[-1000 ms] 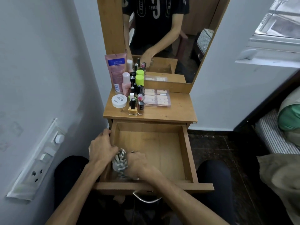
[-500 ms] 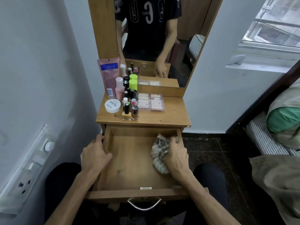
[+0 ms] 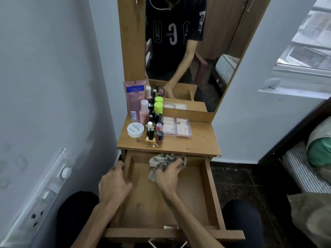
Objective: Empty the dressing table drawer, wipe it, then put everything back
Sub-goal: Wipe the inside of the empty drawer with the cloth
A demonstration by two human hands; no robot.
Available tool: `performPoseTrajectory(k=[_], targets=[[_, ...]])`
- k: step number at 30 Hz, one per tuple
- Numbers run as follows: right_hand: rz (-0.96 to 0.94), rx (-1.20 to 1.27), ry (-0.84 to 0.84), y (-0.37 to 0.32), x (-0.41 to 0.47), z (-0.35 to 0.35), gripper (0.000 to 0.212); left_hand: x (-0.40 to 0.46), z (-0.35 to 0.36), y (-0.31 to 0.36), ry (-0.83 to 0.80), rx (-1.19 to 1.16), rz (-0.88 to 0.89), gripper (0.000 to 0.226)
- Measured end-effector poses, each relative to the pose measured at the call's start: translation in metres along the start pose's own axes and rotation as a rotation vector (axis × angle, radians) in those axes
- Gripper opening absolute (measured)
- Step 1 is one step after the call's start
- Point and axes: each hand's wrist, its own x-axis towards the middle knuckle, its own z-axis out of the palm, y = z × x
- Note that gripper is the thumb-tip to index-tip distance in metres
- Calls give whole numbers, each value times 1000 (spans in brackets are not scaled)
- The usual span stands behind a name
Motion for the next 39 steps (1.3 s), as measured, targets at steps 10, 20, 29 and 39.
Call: performPoseTrajectory(k=[10, 20, 29, 39], targets=[[55, 112, -523, -20, -8, 48, 41, 0, -33, -13, -276, -259, -84, 49], [-150, -322, -1005, 2, -52, -13, 36, -44, -33, 18, -162, -103, 355, 36], [-150, -399, -1041, 16, -33, -66, 2, -66, -18, 32, -719, 8, 164, 36], [-174, -797, -945, 10, 0, -170, 18, -64, 46, 119, -974, -254, 232, 34]])
